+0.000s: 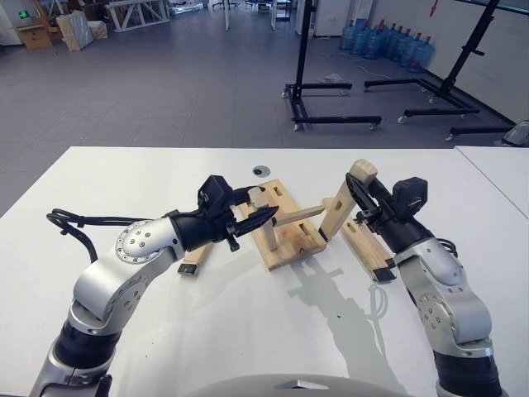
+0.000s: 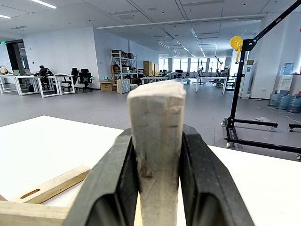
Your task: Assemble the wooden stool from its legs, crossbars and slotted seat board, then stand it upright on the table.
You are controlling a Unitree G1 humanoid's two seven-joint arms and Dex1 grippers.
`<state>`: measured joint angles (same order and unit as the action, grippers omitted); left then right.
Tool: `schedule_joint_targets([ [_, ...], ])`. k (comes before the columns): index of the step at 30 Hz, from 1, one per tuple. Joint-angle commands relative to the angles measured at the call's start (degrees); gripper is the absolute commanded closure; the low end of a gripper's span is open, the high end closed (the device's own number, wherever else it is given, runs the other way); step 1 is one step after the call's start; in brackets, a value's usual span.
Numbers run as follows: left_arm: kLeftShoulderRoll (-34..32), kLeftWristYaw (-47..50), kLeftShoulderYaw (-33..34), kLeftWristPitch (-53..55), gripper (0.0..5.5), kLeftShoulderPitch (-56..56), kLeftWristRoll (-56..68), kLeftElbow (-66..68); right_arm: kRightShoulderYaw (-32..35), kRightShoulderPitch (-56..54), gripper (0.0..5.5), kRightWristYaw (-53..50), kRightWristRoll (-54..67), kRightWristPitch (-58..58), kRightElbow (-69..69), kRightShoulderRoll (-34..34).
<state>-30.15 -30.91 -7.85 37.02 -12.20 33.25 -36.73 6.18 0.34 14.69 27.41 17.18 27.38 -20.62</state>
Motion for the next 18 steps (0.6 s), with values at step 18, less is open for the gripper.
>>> schedule_joint_targets([
  [18, 1.1, -0.3, 1.4, -0.3, 3.49, 7.8, 1.8, 2.0, -1.2, -3.1, 4.51, 0.4, -9.9, -5.8, -8.6, 3.0],
])
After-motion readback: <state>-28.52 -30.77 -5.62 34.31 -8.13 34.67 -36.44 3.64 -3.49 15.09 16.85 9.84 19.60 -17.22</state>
